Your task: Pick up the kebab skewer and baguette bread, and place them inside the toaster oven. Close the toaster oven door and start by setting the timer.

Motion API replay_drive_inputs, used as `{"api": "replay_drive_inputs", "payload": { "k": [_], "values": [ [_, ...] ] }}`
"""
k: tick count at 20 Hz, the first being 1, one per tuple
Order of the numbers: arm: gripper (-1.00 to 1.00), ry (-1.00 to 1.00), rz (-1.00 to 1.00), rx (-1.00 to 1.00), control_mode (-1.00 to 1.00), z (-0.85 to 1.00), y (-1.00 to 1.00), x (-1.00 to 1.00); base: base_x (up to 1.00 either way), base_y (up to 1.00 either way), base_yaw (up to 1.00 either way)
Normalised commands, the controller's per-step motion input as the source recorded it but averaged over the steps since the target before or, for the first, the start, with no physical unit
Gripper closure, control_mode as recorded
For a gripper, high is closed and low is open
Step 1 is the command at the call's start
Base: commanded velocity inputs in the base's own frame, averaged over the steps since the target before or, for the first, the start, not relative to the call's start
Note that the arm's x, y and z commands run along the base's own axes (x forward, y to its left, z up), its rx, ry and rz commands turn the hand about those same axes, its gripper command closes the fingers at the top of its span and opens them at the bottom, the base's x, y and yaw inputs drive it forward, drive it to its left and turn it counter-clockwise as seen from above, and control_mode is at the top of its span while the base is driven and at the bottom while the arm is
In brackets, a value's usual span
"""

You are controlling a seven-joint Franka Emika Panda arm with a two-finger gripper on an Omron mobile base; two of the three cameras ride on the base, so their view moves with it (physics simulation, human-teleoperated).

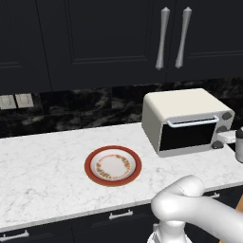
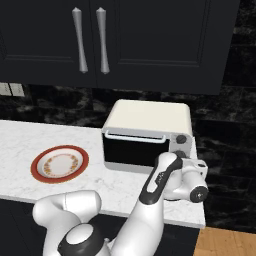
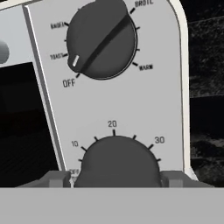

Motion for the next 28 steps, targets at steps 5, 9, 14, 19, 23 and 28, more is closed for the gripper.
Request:
{"api": "replay_drive_inputs", "payload": {
  "k": [5,9,14,19,23,28],
  "values": [
    [1.00,-0.02,0.00,0.06,-1.00,-0.07,0.00,-0.16,0.00,0.00,0.00],
    [1.00,0.00,0.00,0.16,-1.00,0.00,-0.04,-0.02,0.00,0.00,0.00],
    [1.00,0.00,0.00,0.17,-1.00,0.00,-0.01,0.00,0.00,0.00,0.00],
    [1.00,0.00,0.00,0.16,-1.00,0.00,0.00,0.00,0.00,0.00,0.00],
    [1.00,0.00,0.00,0.16,-1.00,0.00,-0.01,0.00,0.00,0.00,0.00],
    [1.00,-0.03,0.00,0.15,-1.00,0.00,0.00,0.00,0.00,0.00,0.00]
  ]
}}
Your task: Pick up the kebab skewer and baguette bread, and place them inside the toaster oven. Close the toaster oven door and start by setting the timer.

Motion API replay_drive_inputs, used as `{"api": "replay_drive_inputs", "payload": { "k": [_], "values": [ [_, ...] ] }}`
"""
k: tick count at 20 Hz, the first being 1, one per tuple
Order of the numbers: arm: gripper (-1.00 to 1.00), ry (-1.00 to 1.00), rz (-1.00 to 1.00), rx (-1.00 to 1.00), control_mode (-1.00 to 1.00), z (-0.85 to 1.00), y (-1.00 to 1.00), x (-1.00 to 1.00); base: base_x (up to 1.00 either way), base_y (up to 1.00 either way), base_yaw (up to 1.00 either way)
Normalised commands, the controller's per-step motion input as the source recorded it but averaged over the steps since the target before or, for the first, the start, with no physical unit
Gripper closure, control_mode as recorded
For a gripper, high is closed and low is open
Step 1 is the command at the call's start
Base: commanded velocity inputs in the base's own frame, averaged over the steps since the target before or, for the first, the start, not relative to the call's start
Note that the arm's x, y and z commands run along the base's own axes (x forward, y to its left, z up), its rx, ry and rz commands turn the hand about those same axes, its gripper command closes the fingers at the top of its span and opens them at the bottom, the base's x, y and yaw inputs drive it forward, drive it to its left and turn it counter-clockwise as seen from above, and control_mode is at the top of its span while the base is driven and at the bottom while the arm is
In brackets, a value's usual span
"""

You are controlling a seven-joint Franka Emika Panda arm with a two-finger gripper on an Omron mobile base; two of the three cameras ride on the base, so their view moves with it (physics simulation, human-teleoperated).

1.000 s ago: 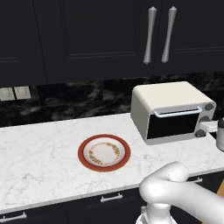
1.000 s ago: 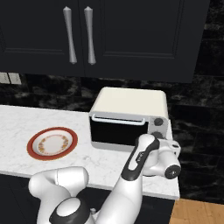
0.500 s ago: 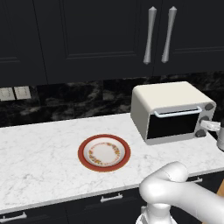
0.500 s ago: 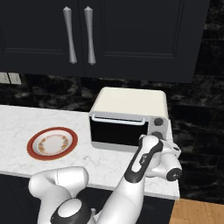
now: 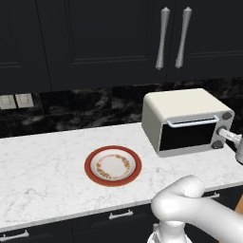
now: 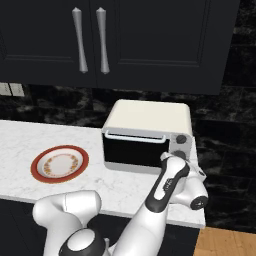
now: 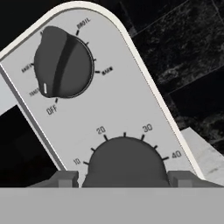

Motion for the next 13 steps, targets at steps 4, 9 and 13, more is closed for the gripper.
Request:
{"api": "replay_drive_inputs", "payload": {
  "k": [4,9,13],
  "values": [
    [1.00,-0.05,0.00,0.15,-1.00,0.00,0.00,0.00,0.00,0.00,0.00],
    [1.00,-0.08,0.00,0.16,-1.00,0.00,0.00,0.00,0.00,0.00,0.00],
    [1.00,-0.06,0.00,0.16,-1.00,0.00,0.00,0.00,0.00,0.00,0.00]
  ]
}}
